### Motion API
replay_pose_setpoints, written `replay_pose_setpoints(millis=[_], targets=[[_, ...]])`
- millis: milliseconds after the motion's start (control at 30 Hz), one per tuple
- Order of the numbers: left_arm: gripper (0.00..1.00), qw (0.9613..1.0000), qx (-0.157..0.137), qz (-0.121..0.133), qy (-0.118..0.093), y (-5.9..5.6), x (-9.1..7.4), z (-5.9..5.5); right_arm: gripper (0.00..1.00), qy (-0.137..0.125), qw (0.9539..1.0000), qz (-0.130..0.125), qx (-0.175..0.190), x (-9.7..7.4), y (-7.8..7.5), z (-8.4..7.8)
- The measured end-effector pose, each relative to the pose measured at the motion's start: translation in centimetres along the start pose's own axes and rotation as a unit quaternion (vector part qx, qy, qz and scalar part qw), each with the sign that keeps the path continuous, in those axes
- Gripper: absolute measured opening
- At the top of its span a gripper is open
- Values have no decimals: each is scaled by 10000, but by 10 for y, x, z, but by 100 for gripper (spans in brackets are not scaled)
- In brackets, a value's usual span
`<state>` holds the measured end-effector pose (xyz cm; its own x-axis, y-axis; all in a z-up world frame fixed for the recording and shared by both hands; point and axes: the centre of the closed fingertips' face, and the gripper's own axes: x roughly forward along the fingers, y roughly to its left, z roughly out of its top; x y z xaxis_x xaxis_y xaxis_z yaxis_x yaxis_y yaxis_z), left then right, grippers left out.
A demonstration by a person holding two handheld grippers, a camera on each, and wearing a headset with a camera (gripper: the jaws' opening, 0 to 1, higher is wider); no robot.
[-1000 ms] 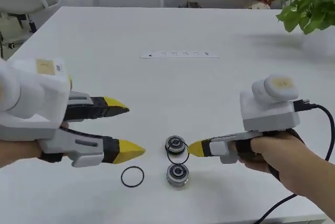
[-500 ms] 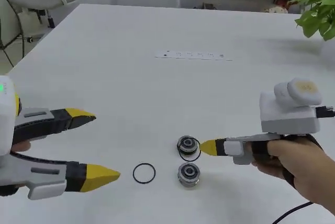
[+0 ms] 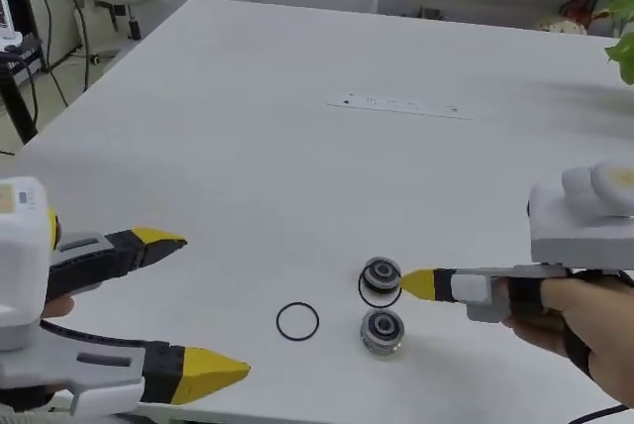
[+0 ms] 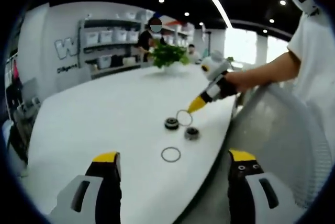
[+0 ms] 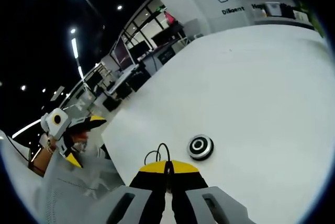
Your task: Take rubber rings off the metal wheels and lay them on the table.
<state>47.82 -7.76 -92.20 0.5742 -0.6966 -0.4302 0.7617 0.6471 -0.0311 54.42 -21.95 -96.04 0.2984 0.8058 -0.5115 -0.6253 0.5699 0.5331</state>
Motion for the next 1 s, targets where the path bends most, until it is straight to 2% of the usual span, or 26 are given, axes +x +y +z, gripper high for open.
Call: replay_pose_setpoints(millis=[33,133,200,233,433,533,733,1000], targets=[[86,10000,67,-11,40,-1,1,-1,0,-30,10000,31,-8,0,3,2],[89,9999,-3,-160,19,-7,3,-2,0,-78,9999,117,-38,1,13,4],[90,9999,-39,-166,15,-7,3,-2,0,10,9998,128,-126,3,18,2],[90,9999,-44,-156,26,-7,3,-3,0,173,9991,73,-375,4,17,-3],[90,9994,-287,-190,-55,-7,3,-3,0,352,9974,144,-609,10,29,-5],[91,9995,-222,-227,-48,-9,5,-2,0,498,9957,154,-770,12,32,-6],[91,9993,-137,-330,85,-12,7,-7,0,524,9939,255,-933,22,41,2],[90,9994,-102,-315,96,-12,6,-7,0,717,9908,292,-1106,38,41,4]])
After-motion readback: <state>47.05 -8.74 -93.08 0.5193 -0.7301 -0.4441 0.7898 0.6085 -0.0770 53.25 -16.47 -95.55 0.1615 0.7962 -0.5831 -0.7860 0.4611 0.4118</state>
